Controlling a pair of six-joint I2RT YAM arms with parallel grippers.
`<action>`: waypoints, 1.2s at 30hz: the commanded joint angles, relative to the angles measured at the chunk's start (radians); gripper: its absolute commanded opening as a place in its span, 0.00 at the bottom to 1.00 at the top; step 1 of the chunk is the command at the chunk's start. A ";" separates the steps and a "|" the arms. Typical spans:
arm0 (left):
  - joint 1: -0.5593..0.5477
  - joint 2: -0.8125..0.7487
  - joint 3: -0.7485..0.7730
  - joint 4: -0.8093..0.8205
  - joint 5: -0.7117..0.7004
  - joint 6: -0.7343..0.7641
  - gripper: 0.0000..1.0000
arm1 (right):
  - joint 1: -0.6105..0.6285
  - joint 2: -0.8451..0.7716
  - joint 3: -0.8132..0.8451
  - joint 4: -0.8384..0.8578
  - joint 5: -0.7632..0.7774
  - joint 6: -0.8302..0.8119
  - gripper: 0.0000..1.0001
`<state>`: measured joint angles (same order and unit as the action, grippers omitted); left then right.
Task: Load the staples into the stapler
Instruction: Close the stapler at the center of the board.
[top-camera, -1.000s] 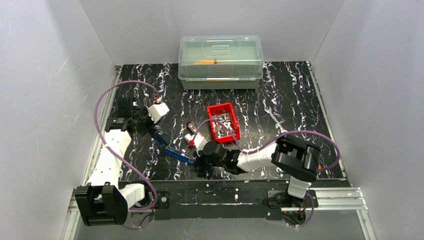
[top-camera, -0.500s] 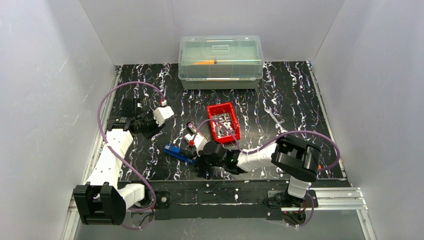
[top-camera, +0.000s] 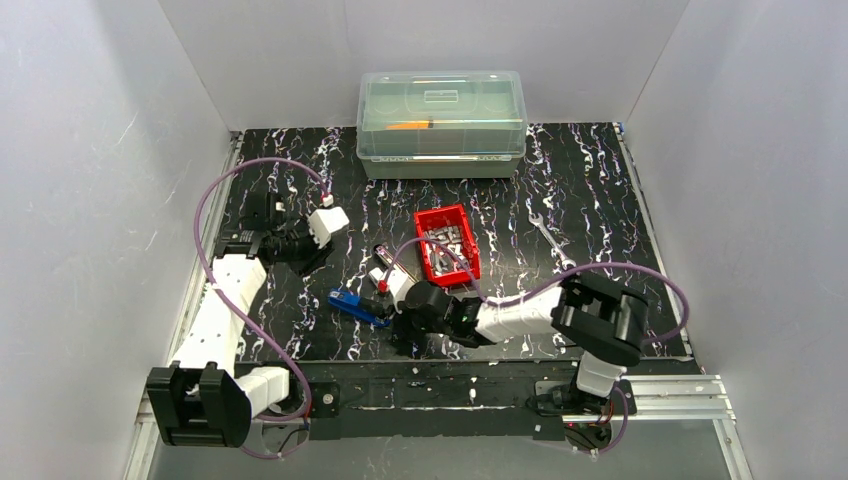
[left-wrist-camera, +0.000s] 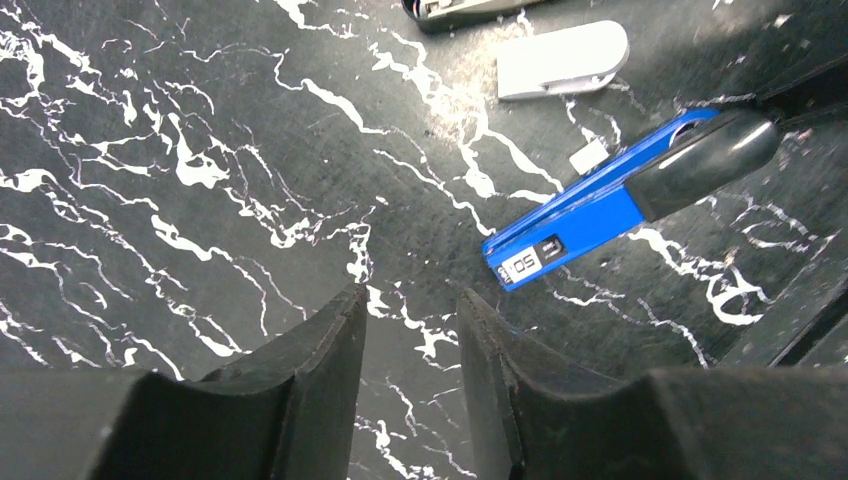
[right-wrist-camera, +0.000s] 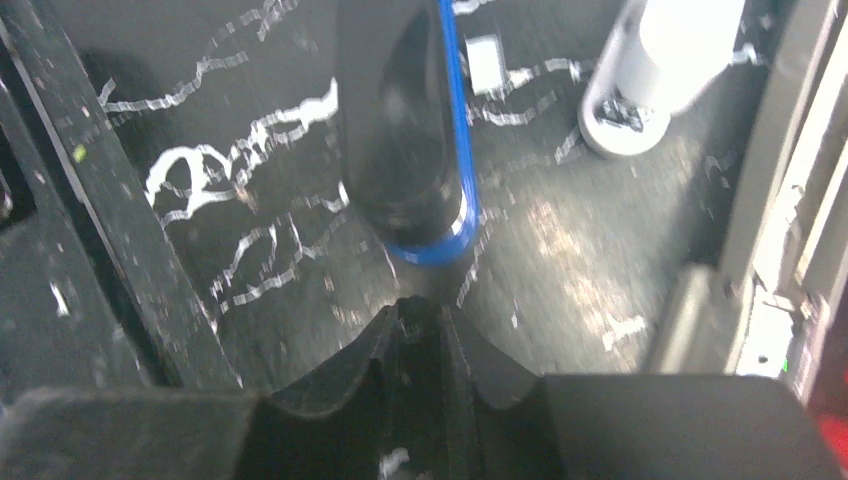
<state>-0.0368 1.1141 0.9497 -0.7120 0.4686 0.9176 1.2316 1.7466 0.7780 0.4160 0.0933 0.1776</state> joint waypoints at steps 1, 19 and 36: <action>-0.005 0.033 0.065 -0.005 0.085 -0.083 0.39 | -0.022 -0.161 0.027 -0.231 0.062 0.002 0.35; -0.023 0.467 0.389 -0.164 0.308 0.360 0.65 | -0.110 -0.390 -0.077 -0.546 0.240 0.088 0.71; -0.143 0.962 0.780 -0.588 0.311 1.284 0.74 | -0.169 -0.389 -0.102 -0.496 0.099 0.035 0.53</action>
<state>-0.1444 2.0403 1.6714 -1.1851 0.7712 1.9663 1.0771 1.3567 0.6891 -0.1211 0.2390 0.2325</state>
